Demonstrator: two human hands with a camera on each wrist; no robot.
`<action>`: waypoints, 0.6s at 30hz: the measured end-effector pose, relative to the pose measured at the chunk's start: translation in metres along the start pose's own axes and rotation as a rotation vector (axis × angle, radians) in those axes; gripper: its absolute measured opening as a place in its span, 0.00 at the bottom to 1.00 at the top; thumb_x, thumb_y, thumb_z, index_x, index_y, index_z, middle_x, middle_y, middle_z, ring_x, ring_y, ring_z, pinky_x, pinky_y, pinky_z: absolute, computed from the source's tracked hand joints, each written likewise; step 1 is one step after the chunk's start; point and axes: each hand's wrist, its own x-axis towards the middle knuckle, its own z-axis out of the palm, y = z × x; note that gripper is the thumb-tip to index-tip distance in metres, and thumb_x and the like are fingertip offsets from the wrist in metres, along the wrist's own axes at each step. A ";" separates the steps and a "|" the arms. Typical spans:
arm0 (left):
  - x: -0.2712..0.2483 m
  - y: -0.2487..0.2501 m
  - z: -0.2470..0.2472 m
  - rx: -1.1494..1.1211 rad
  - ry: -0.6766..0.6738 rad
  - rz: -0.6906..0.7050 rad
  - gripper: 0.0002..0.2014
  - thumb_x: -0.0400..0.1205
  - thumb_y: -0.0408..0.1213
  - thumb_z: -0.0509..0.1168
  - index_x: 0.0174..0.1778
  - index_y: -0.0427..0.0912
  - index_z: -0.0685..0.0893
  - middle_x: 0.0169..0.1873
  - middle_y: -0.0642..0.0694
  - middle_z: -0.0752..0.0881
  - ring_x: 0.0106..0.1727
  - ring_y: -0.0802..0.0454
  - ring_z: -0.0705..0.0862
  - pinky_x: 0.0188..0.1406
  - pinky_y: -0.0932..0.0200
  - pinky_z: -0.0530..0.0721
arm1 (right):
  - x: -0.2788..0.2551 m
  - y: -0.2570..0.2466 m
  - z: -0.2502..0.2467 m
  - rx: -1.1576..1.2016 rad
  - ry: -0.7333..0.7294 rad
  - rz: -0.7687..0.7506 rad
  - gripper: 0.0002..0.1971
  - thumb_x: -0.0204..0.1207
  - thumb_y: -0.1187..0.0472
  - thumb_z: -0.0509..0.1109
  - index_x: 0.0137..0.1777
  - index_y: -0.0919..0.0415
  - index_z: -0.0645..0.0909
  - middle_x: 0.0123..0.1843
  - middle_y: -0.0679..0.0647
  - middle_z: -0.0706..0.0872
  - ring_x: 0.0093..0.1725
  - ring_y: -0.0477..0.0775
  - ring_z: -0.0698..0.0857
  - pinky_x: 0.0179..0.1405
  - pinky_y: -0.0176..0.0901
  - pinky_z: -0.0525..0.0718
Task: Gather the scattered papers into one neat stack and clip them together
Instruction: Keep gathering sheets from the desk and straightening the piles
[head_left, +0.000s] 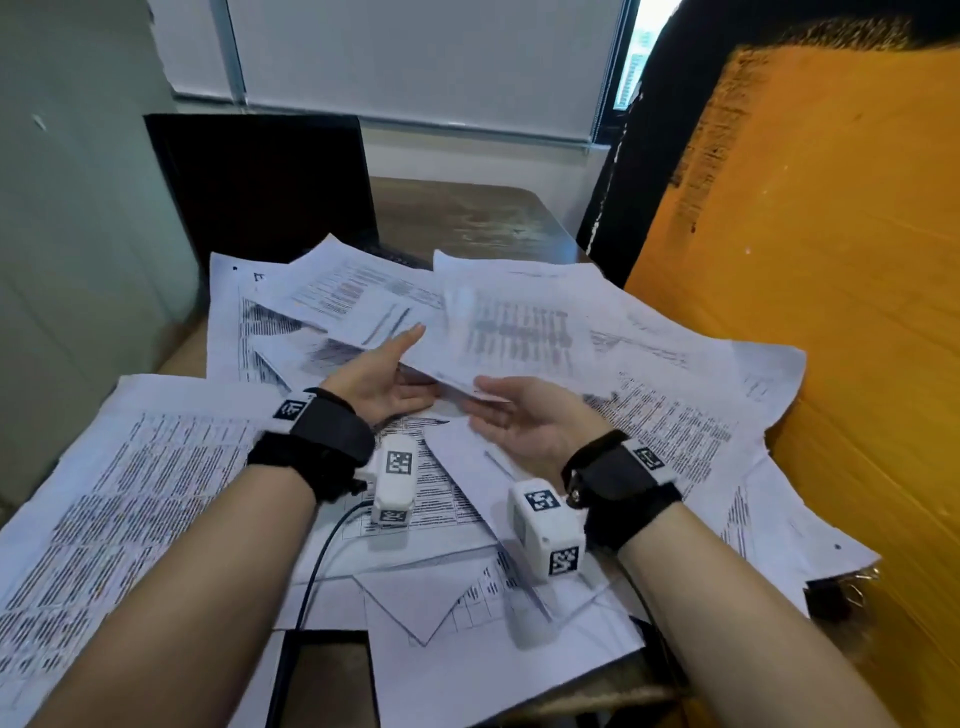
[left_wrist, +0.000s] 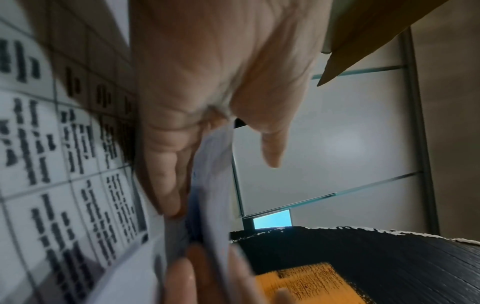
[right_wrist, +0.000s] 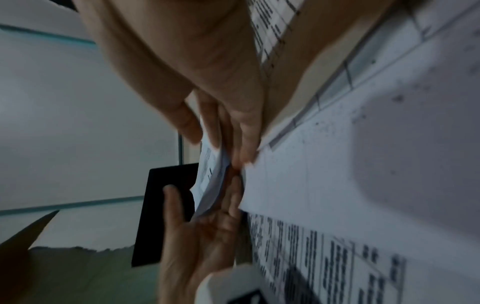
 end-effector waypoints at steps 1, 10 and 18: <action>0.004 -0.003 -0.002 -0.007 0.055 0.015 0.15 0.84 0.42 0.63 0.64 0.41 0.76 0.50 0.33 0.86 0.53 0.38 0.86 0.54 0.49 0.87 | -0.012 0.000 0.006 -0.118 -0.125 0.044 0.09 0.83 0.66 0.63 0.59 0.63 0.82 0.56 0.64 0.87 0.56 0.61 0.87 0.59 0.48 0.84; 0.016 -0.019 -0.023 -0.141 0.230 -0.009 0.07 0.85 0.18 0.51 0.43 0.23 0.73 0.51 0.28 0.79 0.46 0.36 0.82 0.59 0.40 0.82 | -0.013 -0.083 -0.028 -0.625 0.374 -0.410 0.14 0.80 0.57 0.70 0.59 0.67 0.80 0.52 0.62 0.82 0.45 0.55 0.79 0.29 0.36 0.84; 0.007 -0.015 -0.019 -0.187 0.183 0.057 0.11 0.88 0.29 0.54 0.63 0.29 0.74 0.45 0.36 0.85 0.44 0.43 0.85 0.30 0.50 0.90 | 0.033 -0.058 -0.072 -0.557 0.317 -0.458 0.10 0.78 0.65 0.71 0.57 0.65 0.84 0.60 0.67 0.87 0.56 0.66 0.87 0.60 0.62 0.84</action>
